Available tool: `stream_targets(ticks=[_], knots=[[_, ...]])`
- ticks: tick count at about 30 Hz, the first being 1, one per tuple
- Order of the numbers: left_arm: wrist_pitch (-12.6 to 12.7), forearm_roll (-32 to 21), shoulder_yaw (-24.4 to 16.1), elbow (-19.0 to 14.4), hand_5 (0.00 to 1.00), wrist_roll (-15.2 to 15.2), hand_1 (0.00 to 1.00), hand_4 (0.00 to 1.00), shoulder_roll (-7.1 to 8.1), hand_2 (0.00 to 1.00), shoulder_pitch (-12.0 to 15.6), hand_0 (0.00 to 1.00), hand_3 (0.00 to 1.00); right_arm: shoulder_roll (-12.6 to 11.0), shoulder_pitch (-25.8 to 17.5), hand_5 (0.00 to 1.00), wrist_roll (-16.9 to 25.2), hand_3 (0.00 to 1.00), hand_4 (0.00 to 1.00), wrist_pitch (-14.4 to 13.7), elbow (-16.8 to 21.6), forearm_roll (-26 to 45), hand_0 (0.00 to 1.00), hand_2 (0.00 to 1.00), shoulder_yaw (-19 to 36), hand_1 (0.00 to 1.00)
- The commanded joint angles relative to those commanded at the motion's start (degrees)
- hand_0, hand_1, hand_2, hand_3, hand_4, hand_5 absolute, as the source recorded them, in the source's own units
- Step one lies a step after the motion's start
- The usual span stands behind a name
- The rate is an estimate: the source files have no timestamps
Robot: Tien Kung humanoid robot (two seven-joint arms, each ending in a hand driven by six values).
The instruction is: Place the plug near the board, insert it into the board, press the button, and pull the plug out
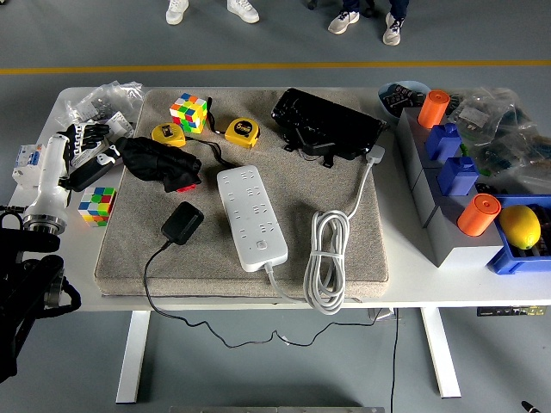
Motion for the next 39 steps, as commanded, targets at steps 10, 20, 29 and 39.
stream_targets(ticks=[10, 20, 29, 39], knots=[[-0.09, -0.09, 0.70, 0.24, 0.447, 0.07, 0.694, 0.870, 0.15, 0.672, -0.61, 0.684, 0.612, -0.42, 0.43, 0.469, -0.01, 0.553, 0.998, 0.01, 0.01, 0.18, 0.611, 0.648, -0.58, 0.632], [-0.14, -0.24, 2.11, 0.29, 0.448, 0.11, 0.694, 0.870, 0.37, 0.671, -1.33, 0.684, 0.612, -0.44, 0.15, 0.469, 0.01, 0.553, 0.998, -0.01, -0.09, 0.14, 0.610, 0.648, -1.25, 0.632], [-0.36, -0.14, 2.77, 0.37, 0.452, 0.40, 0.694, 0.868, 0.90, 0.671, -1.92, 0.685, 0.612, -0.59, 0.83, 0.470, -0.05, 0.554, 0.998, -0.06, 0.00, 0.24, 0.611, 0.648, -2.14, 0.631], [-0.37, -0.19, 2.90, 0.44, 0.453, 0.38, 0.694, 0.867, 1.49, 0.671, -1.35, 0.685, 0.612, -0.46, 0.72, 0.471, -0.07, 0.554, 0.998, 0.00, -0.02, 0.28, 0.610, 0.649, -3.28, 0.631]])
